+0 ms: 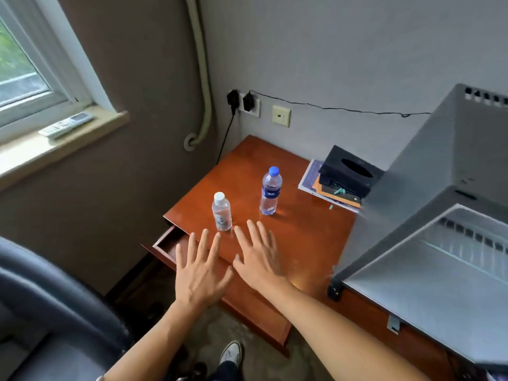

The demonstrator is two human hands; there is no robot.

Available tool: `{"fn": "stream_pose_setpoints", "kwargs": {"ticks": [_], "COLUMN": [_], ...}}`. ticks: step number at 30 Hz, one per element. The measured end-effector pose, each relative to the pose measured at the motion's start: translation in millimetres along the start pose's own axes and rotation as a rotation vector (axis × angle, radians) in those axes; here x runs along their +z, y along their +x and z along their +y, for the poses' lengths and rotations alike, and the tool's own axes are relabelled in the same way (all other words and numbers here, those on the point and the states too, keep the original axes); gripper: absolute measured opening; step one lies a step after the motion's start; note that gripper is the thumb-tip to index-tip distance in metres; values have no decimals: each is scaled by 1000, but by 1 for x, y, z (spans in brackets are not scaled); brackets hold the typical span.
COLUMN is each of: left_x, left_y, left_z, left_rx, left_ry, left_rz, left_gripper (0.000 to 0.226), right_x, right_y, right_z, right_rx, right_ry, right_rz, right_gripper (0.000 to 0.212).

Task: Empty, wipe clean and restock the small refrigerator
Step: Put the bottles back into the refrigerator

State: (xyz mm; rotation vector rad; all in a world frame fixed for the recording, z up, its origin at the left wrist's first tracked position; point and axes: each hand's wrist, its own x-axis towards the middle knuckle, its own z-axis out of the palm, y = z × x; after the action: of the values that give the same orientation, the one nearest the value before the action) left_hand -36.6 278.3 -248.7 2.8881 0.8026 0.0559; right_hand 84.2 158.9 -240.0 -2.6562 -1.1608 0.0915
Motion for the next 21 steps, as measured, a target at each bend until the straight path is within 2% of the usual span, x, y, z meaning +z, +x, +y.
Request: {"fn": "stream_pose_setpoints", "kwargs": {"ticks": [4,7,10,12,14,16,19,21], "left_x": [0,0,0,1,0,-1,0,2], "left_y": [23,34,42,46,51,56,62,64], "left_z": [-34,-46,-41,-35,-34,-36,-35,-28], "left_rx": [-60,-89,-79,-43,-34,-45,-28,17], "left_ry": [-26,-52,-100,-126,-154,-185,-241,-263], "left_rz": [11,9,10,3,-2,-10,-49,-78], "left_gripper": [89,88,89,88,87,87,89,93], "right_x": [1,7,16,20,25,22,12,3], "right_y": [85,133,158,162,160,155,130,105], "right_z": [-32,-46,-53,-51,-45,-38,-22,-10], "right_rx": [-52,-40,-13,15,36,78,87,165], "right_ry": [-14,-23,-28,-31,-3,127,114,207], "right_rz": [-11,-81,-119,-145,-174,-178,-53,-3], "right_gripper": [74,69,55,37,31,28,17,11]}}
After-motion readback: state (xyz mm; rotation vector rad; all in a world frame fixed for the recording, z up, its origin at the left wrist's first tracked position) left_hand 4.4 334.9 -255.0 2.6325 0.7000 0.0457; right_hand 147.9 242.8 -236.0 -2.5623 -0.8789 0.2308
